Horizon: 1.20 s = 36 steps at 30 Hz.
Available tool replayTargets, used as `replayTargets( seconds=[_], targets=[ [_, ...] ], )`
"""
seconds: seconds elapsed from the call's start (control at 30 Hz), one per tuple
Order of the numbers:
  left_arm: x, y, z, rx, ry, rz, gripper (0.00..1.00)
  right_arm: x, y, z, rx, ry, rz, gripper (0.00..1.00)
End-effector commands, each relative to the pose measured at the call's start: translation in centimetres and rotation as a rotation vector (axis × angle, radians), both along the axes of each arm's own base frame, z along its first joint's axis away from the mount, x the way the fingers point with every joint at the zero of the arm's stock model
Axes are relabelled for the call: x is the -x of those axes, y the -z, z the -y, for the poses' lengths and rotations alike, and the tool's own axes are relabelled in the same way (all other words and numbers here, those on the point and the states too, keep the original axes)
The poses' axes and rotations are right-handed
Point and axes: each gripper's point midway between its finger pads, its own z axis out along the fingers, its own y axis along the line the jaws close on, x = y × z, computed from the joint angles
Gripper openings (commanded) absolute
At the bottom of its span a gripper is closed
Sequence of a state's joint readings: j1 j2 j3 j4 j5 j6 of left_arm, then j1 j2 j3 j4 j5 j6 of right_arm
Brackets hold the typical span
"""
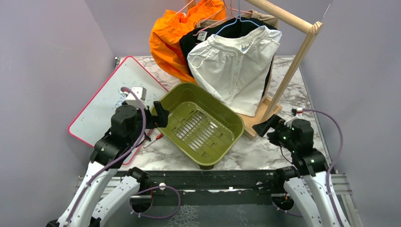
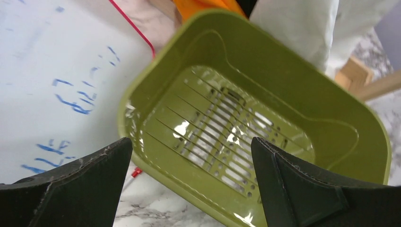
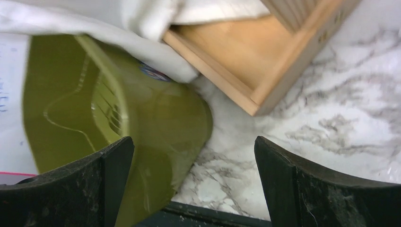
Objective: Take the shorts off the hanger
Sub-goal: Adjust the clothes rod at the center of the board.
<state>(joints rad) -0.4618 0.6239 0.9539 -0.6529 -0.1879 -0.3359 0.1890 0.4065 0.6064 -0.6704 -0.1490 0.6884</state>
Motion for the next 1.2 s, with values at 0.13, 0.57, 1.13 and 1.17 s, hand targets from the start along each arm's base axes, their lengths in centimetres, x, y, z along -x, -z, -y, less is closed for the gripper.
replayTargets(
  seconds=[0.13, 0.57, 1.13, 1.17],
  targets=[
    [1.2, 3.0, 4.2, 0.03, 0.224, -0.103, 0.99, -2.0, 7.8, 0.2, -0.011, 0.124, -0.277, 0.99],
    [2.0, 2.3, 4.8, 0.056, 0.27, -0.081, 0.99, -9.0, 11.6, 5.6, 0.14, 0.521, -0.301, 0.99],
    [2.0, 2.3, 5.3, 0.079, 0.287, -0.08, 0.99, -20.4, 8.4, 12.5, 0.228, 0.485, -0.223, 0.99],
    [2.1, 2.3, 5.3, 0.081, 0.287, -0.079, 0.99, -21.0, 8.3, 13.1, 0.196, 0.47, -0.234, 0.99]
  ],
)
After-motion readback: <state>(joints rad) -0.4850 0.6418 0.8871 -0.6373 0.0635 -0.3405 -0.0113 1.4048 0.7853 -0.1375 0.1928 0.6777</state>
